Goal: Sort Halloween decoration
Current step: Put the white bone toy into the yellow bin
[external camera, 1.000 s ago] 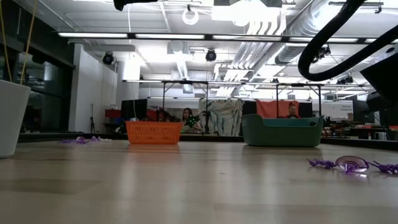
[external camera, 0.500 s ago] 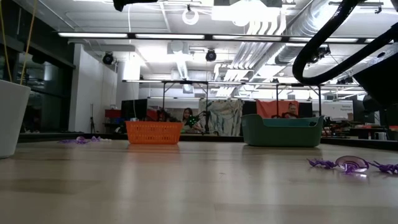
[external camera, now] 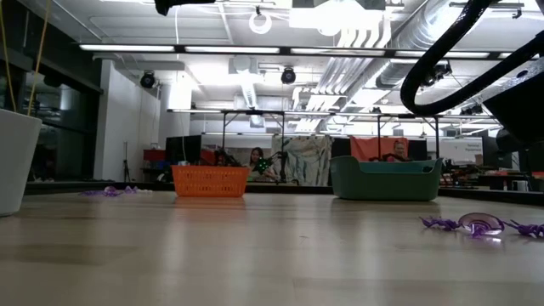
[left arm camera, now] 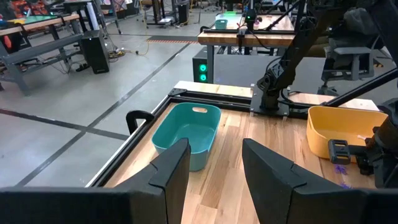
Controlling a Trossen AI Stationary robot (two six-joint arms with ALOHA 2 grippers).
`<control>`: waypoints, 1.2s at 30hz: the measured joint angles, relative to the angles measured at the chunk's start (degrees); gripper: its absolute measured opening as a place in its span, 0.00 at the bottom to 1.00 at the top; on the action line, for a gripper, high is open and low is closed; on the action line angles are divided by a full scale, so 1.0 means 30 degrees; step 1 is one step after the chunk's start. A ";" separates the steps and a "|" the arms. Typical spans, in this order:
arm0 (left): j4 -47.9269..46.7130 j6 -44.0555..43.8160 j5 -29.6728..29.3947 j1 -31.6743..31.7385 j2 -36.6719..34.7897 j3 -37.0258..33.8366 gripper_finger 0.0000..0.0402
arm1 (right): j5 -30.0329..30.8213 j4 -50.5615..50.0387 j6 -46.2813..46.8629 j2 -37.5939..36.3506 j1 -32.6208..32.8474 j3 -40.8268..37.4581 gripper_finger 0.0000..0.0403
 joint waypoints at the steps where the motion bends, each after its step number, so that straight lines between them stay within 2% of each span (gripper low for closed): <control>1: 0.0004 0.0000 0.0002 0.0000 0.0000 0.0000 0.34 | -0.0010 0.0007 -0.0023 0.0000 0.0000 0.0000 0.01; 7: 0.0004 0.0000 0.0001 0.0000 0.0000 0.0000 0.34 | 0.0228 0.0159 -0.0386 -0.0211 0.0015 -0.0044 0.01; 18: 0.0004 0.0000 0.0000 0.0000 0.0000 0.0000 0.34 | 0.5188 0.2151 -0.1837 -0.2563 -0.0330 -0.0036 0.00; 25: 0.0004 0.0000 0.0005 0.0000 0.0000 0.0000 0.34 | 0.7595 0.1956 -0.0887 -0.4673 -0.0937 -0.0022 0.00; 31: 0.0004 0.0000 0.0000 0.0000 0.0000 0.0000 0.34 | 0.7571 0.1174 0.0544 -0.5364 -0.0977 -0.0015 0.00; 36: 0.0004 0.0000 0.0000 0.0000 0.0000 0.0000 0.34 | 0.6061 0.0580 0.3318 -0.5219 -0.0991 -0.0015 0.00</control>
